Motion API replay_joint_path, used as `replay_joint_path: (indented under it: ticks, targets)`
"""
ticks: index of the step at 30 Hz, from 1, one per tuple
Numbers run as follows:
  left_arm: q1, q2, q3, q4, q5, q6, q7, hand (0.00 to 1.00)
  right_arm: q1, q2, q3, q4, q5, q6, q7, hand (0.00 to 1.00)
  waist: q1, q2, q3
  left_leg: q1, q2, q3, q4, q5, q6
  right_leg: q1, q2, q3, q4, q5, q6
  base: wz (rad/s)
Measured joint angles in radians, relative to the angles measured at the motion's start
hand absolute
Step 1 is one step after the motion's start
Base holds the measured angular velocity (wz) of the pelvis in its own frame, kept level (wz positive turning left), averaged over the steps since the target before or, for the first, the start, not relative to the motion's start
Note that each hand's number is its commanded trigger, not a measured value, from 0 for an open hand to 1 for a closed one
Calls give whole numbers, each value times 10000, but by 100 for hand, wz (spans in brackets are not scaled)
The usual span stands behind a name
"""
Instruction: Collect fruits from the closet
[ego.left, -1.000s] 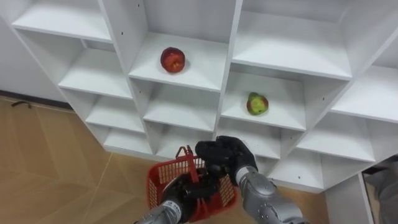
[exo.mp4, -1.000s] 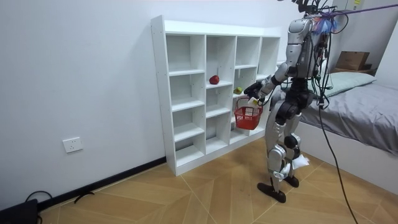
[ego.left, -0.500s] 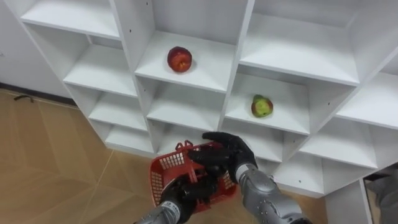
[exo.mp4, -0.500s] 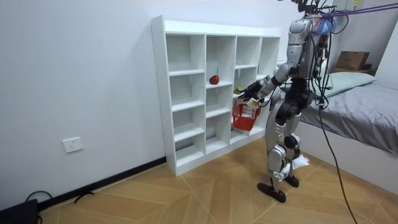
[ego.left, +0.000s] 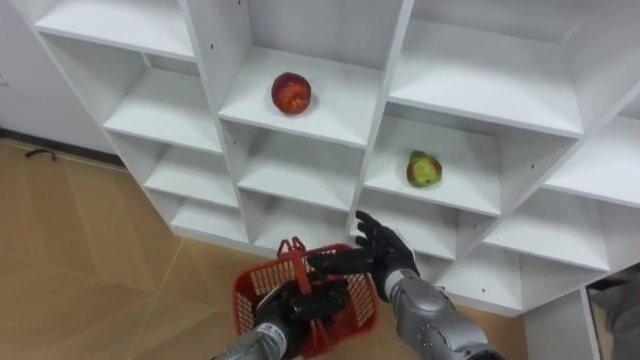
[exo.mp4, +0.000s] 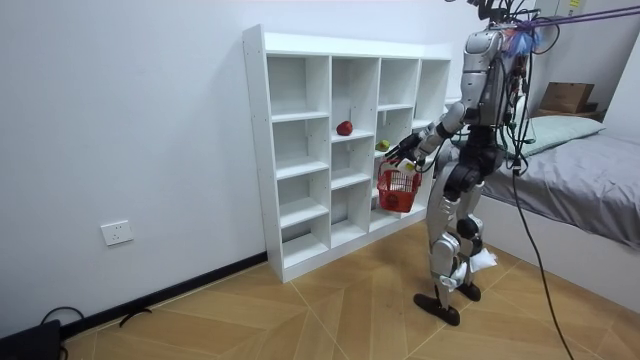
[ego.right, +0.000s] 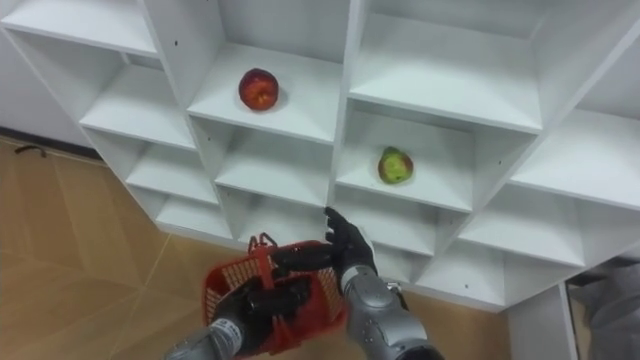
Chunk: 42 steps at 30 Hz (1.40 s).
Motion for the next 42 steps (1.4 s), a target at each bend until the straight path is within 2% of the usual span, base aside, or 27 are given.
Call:
replay_joint_path:
  ticks: [9, 17, 22, 25, 29, 30, 31, 33, 36, 40, 42]
  targets:
    - [0, -28, -7, 103, 1, 0, -6, 100, -1, -44, -4, 124, -351, 0, 104, 0, -3, 200, -27, -15, -11, -121, 7, 2, 3, 53, -3, -126, -2, 2, -2, 4]
    - [0, -25, -7, 106, 15, 0, -6, 100, -5, -27, -4, 103, -363, 0, 212, 0, 1, 207, -19, -49, -20, -155, -14, 2, 3, 40, -5, -165, -20, 1, -1, 0]
    - [2, -30, 218, 103, 16, -5, -5, 100, -5, -147, -8, -653, -1072, 5, 581, 0, 6, 203, -22, -135, -18, -151, -14, 2, 2, -52, -3, -124, -17, 1, -1, 0]
    - [68, 146, 455, 104, 226, -29, -12, 100, 19, -367, -54, -1443, -1647, 6, 798, 0, 6, 177, -36, -97, -15, -159, -47, 3, 2, -34, -2, -110, -21, 1, 0, 0]
    - [416, 584, 584, 119, 598, -75, -107, 100, 61, -540, -41, -2002, -2412, -67, 1260, 0, 88, 112, -47, 320, -20, -159, -215, 6, 2, 296, 1, -116, -49, -12, 19, 0]
    - [564, 684, 811, 119, 698, -116, -178, 100, 64, -587, -58, -2170, -2696, -63, 1390, 0, 135, 24, -97, 335, -26, -150, -257, 6, 2, 295, -1, -123, -54, -29, 46, 0]
    - [640, 726, 921, 118, 808, -144, -187, 100, 64, -616, -65, -2291, -2773, -62, 1451, 0, 160, -20, -108, 334, -27, -150, -259, 6, 2, 294, 0, -118, -56, -30, 48, 0]
    - [1027, 931, 1181, 155, 835, -151, -261, 100, 74, -912, -66, -2811, -2872, -58, 1763, 0, 247, -152, -183, 390, -31, -150, -264, 5, 2, 353, 1, -104, -55, -30, 48, 0]
    - [1461, 1094, 1478, 425, 1040, -147, -347, 100, 84, -977, -71, -3399, -3104, -58, 2033, 0, 320, -238, -195, 608, -26, -158, -342, 5, 2, 543, 3, -99, -57, -30, 48, 0]
    - [1757, 1101, 1758, 506, 1415, -148, -335, 100, 92, -983, -66, -3944, -3208, -54, 2200, 0, 534, -257, -173, 660, -25, -138, -377, 1, 3, 635, -1, -137, -65, -30, 48, -1]
    - [1849, 1068, 1833, 507, 1585, -147, -314, 100, 91, -965, -60, -4309, -3564, -51, 2231, 0, 796, -261, -172, 659, -24, -124, -369, 3, -1, 630, -3, -142, -57, -30, 48, 0]
